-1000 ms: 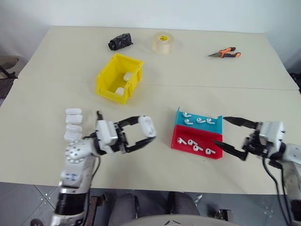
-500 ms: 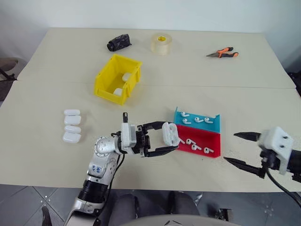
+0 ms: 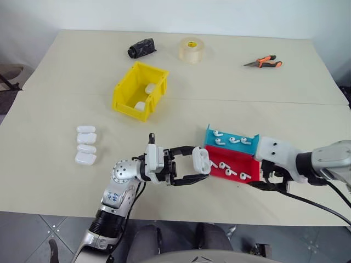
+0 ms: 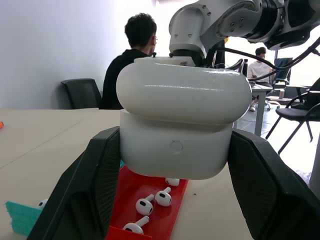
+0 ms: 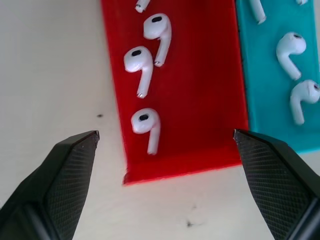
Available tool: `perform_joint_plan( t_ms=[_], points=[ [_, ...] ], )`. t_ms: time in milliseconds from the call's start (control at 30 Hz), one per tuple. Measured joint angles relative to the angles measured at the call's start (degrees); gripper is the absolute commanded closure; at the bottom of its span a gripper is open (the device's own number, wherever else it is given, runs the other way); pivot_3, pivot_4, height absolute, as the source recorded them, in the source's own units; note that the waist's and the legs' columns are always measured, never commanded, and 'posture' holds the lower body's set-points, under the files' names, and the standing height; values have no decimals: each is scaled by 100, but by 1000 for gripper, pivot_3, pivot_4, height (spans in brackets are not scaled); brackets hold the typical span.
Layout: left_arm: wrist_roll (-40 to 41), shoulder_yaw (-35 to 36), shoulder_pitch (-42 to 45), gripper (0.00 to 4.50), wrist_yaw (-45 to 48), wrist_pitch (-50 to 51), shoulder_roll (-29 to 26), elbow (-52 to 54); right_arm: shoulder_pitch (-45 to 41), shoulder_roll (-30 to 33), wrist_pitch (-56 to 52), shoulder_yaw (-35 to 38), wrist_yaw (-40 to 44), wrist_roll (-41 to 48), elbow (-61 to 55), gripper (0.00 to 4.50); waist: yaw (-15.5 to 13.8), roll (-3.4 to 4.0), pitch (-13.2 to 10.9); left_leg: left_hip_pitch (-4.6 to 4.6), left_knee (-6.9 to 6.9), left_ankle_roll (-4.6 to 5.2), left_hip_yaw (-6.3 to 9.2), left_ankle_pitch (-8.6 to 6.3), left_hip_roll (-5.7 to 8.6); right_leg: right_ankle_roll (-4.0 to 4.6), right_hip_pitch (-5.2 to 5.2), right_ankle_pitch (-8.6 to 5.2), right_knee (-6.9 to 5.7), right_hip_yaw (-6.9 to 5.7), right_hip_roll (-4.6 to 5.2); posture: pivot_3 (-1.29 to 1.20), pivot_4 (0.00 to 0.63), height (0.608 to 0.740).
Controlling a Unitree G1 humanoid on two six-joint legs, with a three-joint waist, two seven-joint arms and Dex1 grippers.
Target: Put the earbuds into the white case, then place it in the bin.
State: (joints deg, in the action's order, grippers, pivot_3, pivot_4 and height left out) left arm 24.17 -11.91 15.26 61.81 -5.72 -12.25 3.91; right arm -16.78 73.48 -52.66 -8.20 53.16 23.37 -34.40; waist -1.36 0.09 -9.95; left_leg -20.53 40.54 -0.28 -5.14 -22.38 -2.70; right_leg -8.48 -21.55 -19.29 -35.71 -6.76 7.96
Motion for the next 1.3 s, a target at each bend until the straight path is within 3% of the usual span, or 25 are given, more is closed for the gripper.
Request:
perform_joint_plan(
  t_ms=[167, 433, 567, 700, 1100, 1267, 1300],
  points=[
    [-12, -66, -13, 1691, -76, 0, 6, 23, -619, -224, -271, -788, 58, -321, -15, 0, 6, 0, 0, -5, 6, 0, 6, 0, -1, 0, -1, 0, -3, -7, 0, 0, 150, 740],
    [-36, -103, -11, 1691, -204, 0, -7, 42, -810, -385, -512, -1291, 112, -575, -25, 0, 5, 0, 0, -9, 9, 0, 9, 0, -1, 0, -1, 0, -3, -12, 0, 0, 150, 740],
    [-36, -113, -12, 1691, -226, 6, -28, 117, -808, -390, -499, -1344, 110, -708, -30, 869, 3, 1, 0, -9, 9, 0, 9, 0, -1, 0, -1, 0, -3, -12, 0, 0, 150, 740],
    [-36, -127, -12, 1691, -229, 24, -36, 192, -776, -390, -471, -1350, 122, -842, -35, 2281, 3, 1, 0, -9, 9, 0, 10, 0, -1, 0, -1, 0, -3, -12, 0, 0, 150, 740],
    [-35, -147, -12, 1691, -245, 86, -71, 219, -730, -419, -356, -1374, 288, -1054, -115, 2281, 11, 0, 1, -9, 12, 0, 10, 0, -2, 0, 0, 0, -4, -12, 0, 0, 150, 740],
    [-35, -147, -13, 1691, -263, 87, -79, 236, -726, -421, -240, -1394, 430, -1129, -99, 3511, 12, 0, 0, -9, 15, 0, 10, 0, -2, 0, 0, 0, -4, -12, 0, 0, 150, 740],
    [-35, -147, -13, 1691, -270, 90, -79, 238, -723, -428, -238, -1394, 454, -1130, -104, 3511, 13, 0, 1, -9, 16, 0, 9, 0, -2, 0, 1, 0, -4, -12, 0, 0, 150, 740]
  ],
)
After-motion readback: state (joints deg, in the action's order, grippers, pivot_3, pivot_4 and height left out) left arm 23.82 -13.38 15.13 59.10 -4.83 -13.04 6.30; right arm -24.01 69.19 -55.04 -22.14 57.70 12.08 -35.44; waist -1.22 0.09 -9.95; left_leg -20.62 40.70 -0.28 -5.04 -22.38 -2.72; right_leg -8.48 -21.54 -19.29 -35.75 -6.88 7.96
